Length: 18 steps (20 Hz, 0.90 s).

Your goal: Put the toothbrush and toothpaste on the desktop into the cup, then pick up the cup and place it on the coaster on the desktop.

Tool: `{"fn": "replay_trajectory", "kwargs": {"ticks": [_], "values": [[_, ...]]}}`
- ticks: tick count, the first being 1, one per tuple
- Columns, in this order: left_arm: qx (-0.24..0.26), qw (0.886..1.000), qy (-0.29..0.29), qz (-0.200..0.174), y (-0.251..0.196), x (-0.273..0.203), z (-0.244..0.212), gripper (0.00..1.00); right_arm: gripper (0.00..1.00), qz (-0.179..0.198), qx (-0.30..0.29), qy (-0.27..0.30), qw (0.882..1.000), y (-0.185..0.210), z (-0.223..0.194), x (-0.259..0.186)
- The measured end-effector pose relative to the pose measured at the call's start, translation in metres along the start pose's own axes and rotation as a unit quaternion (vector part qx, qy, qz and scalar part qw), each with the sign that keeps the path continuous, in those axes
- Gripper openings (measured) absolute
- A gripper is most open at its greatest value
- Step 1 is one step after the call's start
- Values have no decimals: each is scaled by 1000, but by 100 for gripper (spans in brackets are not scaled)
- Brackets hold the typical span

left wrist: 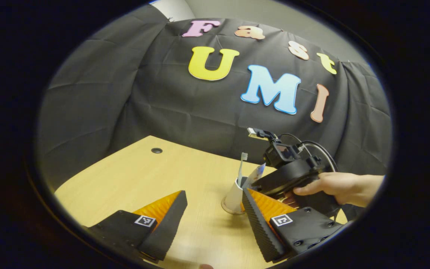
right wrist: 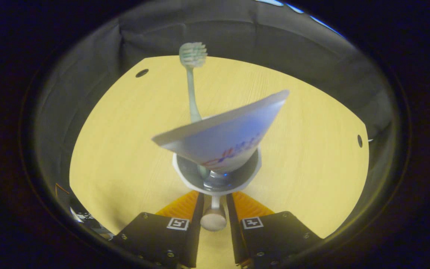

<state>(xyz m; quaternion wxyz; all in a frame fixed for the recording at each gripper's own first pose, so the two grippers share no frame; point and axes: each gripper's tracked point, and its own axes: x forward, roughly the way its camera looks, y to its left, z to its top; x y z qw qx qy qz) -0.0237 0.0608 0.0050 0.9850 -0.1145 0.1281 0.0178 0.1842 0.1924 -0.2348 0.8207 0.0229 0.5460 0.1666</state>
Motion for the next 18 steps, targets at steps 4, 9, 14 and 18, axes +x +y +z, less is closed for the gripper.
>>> {"fn": "replay_trajectory", "kwargs": {"ticks": [4,9,14,18], "values": [[12,1000,-1,-1,-6,5,3,96,46,26,18,-39,999,-5,3,-40],[34,999,-16,-14,-27,9,18,96,74,32,26,-79,996,-16,-12,-89],[46,998,-30,-31,-56,8,28,99,85,23,52,-132,990,-38,-37,-148],[44,997,-40,-40,-78,-2,38,96,85,-21,55,-209,976,-72,-52,-196]]}}
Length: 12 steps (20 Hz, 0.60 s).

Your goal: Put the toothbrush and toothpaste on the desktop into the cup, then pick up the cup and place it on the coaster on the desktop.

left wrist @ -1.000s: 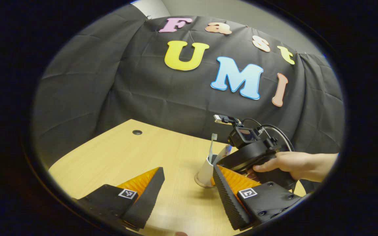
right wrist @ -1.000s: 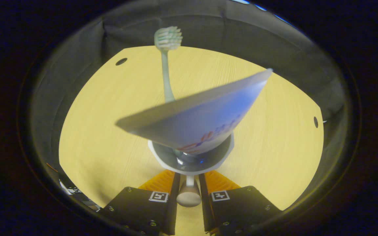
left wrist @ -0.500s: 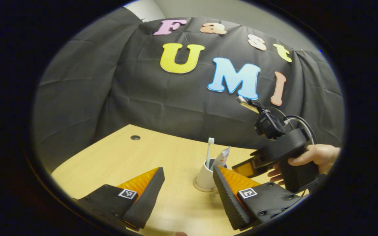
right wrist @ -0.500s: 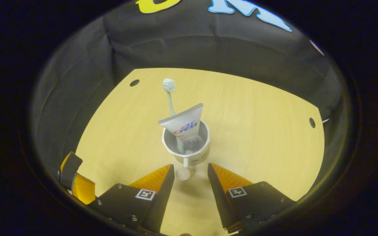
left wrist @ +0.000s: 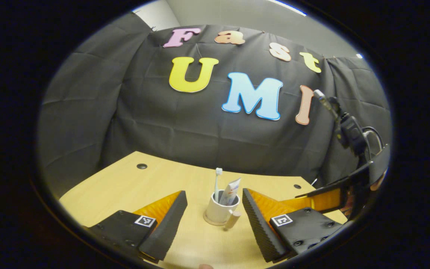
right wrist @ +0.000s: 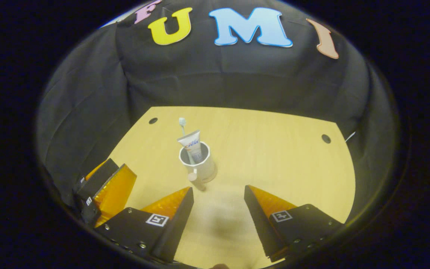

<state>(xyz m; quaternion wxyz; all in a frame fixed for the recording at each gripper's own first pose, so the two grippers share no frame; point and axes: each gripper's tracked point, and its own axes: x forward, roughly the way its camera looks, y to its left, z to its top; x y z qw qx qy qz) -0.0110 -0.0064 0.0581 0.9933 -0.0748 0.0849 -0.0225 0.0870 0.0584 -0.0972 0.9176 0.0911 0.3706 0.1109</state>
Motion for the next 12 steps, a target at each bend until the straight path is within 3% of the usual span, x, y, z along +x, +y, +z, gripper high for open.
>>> {"fn": "replay_trajectory", "kwargs": {"ticks": [4,7,12], "values": [[9,1000,-19,-7,-25,-12,19,96,85,-59,-20,-116,991,-36,21,-49],[16,999,-37,-13,-44,-24,35,94,84,-97,-53,-200,973,-60,38,-85],[42,997,-67,-8,-73,-44,52,96,84,-110,-81,-314,940,-64,52,-109]]}}
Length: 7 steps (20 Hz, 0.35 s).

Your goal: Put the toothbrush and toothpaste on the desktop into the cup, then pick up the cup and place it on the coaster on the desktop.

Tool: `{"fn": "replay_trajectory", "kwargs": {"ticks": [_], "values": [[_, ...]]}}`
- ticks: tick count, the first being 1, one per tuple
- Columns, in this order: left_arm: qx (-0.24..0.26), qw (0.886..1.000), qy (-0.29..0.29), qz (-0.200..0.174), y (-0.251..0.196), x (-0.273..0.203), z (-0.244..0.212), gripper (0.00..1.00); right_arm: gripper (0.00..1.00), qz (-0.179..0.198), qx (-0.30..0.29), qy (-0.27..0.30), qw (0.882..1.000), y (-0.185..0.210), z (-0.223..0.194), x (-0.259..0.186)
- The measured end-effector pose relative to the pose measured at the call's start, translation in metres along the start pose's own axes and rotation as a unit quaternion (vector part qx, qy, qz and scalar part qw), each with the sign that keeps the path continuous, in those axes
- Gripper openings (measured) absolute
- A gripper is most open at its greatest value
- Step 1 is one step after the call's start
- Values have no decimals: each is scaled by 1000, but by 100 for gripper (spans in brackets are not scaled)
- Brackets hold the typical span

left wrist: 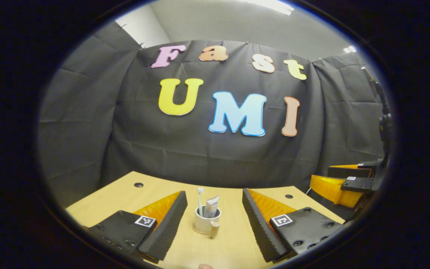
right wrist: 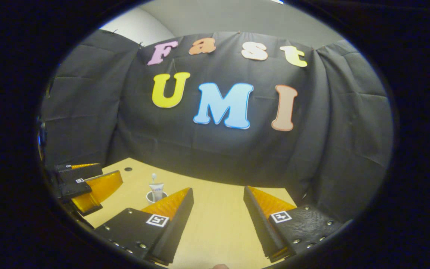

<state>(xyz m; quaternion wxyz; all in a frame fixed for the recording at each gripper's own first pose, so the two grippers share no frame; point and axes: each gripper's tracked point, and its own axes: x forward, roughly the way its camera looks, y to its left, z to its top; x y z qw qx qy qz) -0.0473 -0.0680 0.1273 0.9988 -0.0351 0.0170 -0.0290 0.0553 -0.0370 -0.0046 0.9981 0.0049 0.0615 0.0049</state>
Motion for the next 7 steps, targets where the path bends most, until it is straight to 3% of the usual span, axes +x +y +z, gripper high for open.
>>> {"fn": "replay_trajectory", "kwargs": {"ticks": [3,5,7], "values": [[8,1000,-22,6,-12,-13,7,93,82,-13,-20,-36,999,4,-3,4],[9,999,-31,9,-20,-19,7,96,82,-14,-37,-55,998,4,-2,2],[17,999,-34,15,-24,-20,8,96,82,-2,-43,-60,997,9,3,-4]]}}
